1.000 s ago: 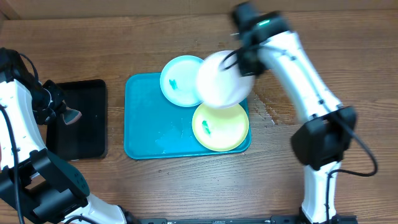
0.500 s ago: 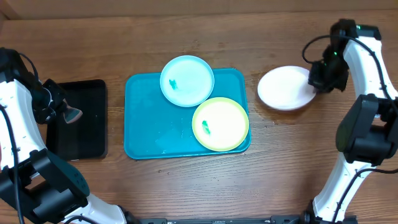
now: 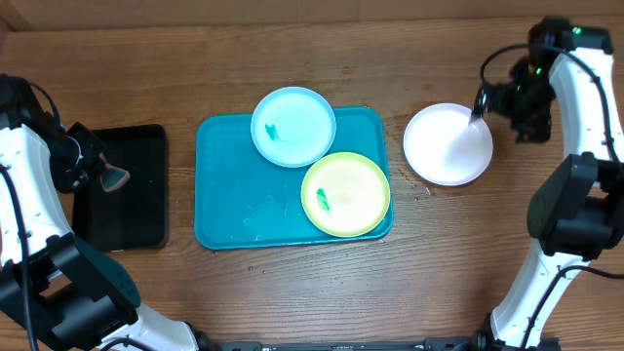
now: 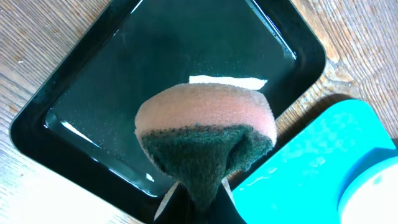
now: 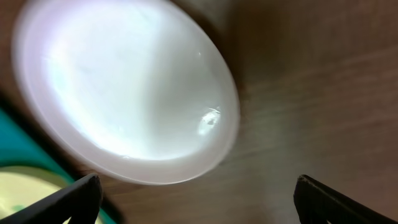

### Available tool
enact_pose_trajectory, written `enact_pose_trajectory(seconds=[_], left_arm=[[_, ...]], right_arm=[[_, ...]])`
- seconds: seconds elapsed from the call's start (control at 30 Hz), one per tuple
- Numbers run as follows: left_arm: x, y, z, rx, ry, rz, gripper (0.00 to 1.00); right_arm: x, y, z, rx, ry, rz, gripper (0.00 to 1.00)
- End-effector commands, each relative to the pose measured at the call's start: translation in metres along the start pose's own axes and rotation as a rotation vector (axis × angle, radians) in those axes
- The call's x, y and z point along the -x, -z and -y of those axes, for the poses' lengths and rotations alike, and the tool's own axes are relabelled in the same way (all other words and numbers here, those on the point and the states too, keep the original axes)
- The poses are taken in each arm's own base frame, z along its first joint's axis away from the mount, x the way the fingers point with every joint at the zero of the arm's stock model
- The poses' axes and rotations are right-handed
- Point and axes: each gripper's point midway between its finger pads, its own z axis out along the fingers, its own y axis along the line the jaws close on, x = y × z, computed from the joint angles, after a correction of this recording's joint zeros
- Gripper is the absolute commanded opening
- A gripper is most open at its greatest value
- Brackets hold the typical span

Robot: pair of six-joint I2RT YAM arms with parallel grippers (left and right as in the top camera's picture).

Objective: Clean dirty plates on tray and stack at the side
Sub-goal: 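Set the pink plate on the table right of the tray, then reach the right gripper to the pale blue plate rim and grip it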

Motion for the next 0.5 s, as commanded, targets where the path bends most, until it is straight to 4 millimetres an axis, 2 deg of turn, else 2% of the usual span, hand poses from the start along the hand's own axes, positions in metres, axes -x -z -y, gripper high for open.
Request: enact_pose_trajectory(seconds=[0.0, 0.03, 0.2, 0.23, 0.33, 0.37, 0.43, 0.47], left_arm=[[-0.001, 0.005, 0.004, -0.033, -0.018, 0.005, 0.04], [-0.001, 0.005, 0.004, -0.033, -0.018, 0.005, 0.04], [-0.002, 0.005, 0.004, -0.033, -0.018, 0.005, 0.04], [-0.002, 0.005, 0.004, -0.033, -0.018, 0.005, 0.04], [-0.002, 0.005, 0.004, -0.034, -0.018, 0.005, 0.04], [-0.002, 0.005, 0.005, -0.038, -0.018, 0.003, 0.04], [-0.003, 0.005, 0.007, -0.050, -0.019, -0.001, 0.04], [-0.003, 0.005, 0.007, -0.051, -0.019, -0.001, 0.04]], right_arm=[[0.014, 0.055, -0.095, 0.371, 0.230, 0.162, 1.00], [0.018, 0.060, -0.127, 0.448, 0.310, 0.212, 1.00], [0.018, 0.040, -0.204, 0.489, 0.498, 0.300, 1.00], [0.016, 0.030, -0.221, 0.466, 0.523, 0.320, 1.00], [0.014, -0.003, -0.248, 0.358, 0.551, 0.359, 1.00], [0.008, -0.023, -0.266, 0.298, 0.592, 0.374, 1.00], [0.000, -0.053, -0.281, 0.207, 0.633, 0.382, 1.00], [-0.002, -0.062, -0.284, 0.175, 0.643, 0.384, 0.99]])
